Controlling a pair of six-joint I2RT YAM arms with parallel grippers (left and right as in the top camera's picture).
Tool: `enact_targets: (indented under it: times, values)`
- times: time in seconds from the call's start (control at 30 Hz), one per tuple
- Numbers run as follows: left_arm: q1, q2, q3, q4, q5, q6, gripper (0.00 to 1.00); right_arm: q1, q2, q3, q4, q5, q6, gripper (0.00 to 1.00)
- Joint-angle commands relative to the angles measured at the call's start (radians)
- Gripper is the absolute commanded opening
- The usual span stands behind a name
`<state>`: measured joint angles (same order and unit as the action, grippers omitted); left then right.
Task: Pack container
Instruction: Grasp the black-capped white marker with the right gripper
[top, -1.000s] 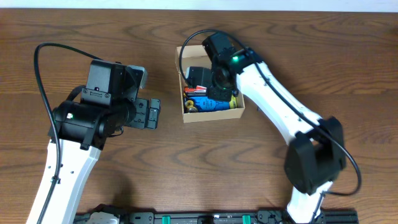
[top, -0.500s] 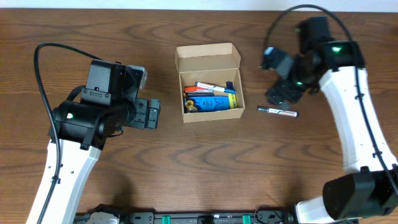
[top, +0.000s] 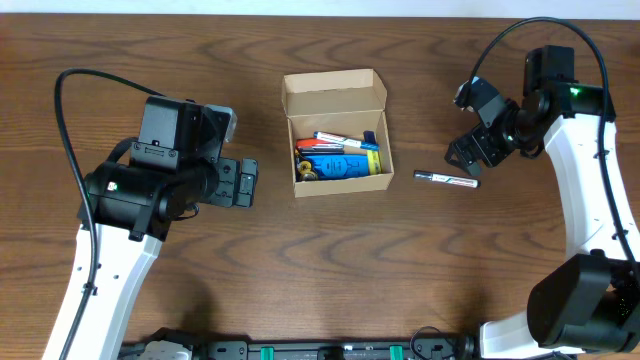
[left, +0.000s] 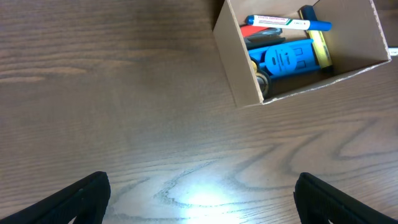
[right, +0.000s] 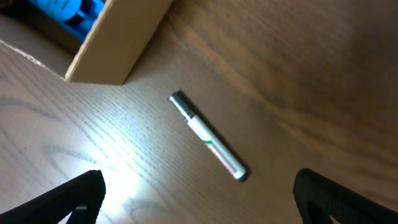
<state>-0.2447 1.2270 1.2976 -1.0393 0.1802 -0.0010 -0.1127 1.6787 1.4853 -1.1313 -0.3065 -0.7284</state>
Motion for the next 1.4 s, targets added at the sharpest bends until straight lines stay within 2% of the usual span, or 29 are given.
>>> enact_targets:
  times: [0.0,0.27,0.6,1.0,1.17,1.37]
  values:
    - [0.004,-0.003,0.007,0.000,-0.005,-0.006,0.95,0.010,0.026,-0.037,0.011,0.034,-0.047,0.96]
    - [0.004,-0.003,0.007,0.000,-0.005,-0.006,0.95,0.055,0.124,-0.195,0.190,0.205,-0.017,0.96]
    - [0.004,-0.003,0.007,0.000,-0.005,-0.006,0.95,0.100,0.259,-0.224,0.235,0.266,0.009,0.91]
    - [0.004,-0.003,0.007,0.000,-0.005,-0.006,0.95,0.129,0.306,-0.225,0.291,0.341,0.037,0.87]
    - [0.004,-0.003,0.007,0.000,-0.005,-0.006,0.95,0.129,0.307,-0.232,0.313,0.340,0.037,0.76]
    - [0.004,-0.003,0.007,0.000,-0.005,-0.006,0.95,0.129,0.322,-0.240,0.320,0.334,0.045,0.57]
